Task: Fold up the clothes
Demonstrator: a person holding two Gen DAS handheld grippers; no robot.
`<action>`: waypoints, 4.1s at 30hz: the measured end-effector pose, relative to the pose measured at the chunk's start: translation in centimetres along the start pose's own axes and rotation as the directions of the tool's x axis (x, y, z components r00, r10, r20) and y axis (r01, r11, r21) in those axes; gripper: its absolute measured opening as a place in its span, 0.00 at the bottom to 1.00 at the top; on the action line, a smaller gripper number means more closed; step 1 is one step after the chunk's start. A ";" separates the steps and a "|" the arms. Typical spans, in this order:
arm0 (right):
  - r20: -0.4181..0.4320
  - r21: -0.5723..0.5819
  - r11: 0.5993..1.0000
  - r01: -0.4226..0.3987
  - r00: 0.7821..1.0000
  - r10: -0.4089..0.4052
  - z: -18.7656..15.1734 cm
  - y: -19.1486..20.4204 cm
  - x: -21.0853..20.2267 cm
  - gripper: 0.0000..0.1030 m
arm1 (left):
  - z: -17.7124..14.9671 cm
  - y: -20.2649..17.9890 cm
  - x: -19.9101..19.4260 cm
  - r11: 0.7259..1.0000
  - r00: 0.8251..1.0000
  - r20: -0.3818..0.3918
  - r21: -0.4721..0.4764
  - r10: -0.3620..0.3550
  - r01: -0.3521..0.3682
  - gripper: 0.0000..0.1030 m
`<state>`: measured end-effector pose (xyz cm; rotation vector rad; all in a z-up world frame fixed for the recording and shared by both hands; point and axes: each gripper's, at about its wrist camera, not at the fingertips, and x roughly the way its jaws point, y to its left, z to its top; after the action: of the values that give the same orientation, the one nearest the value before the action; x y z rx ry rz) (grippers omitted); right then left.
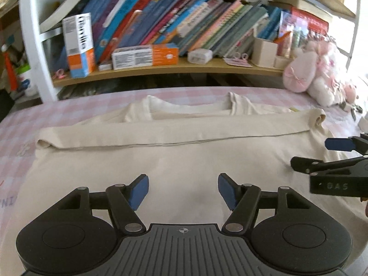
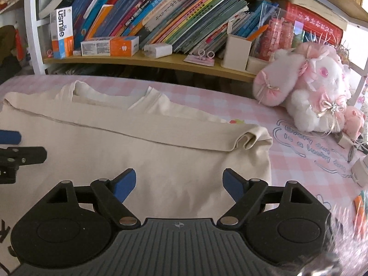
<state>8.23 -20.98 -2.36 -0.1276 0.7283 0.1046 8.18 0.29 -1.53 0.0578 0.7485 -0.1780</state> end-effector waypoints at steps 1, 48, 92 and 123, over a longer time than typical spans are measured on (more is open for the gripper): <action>-0.002 0.000 1.000 -0.003 1.000 0.003 -0.2 0.0 0.1 0.79 | 0.1 -0.2 0.2 1.000 1.000 -0.002 0.006 -0.002 0.002 0.59; -0.082 0.069 0.989 -0.132 0.987 0.137 3.7 -3.9 4.2 0.71 | 2.1 7.3 -0.3 0.999 0.999 -0.045 -0.034 0.004 -0.005 0.28; -0.275 0.604 0.797 -0.032 0.930 0.245 -8.9 -10.6 -13.0 0.55 | -9.5 24.0 -14.2 0.680 0.984 -0.178 -0.720 0.010 -0.138 0.30; -0.136 0.741 0.667 -0.077 0.955 0.262 -9.1 -12.4 -12.6 0.06 | -10.8 24.1 -15.3 0.396 0.995 0.101 -0.913 -0.010 0.097 0.03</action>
<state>-5.40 -35.23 0.34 0.7254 0.9717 -0.0325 -5.70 27.42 0.76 -1.0717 0.6790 0.2079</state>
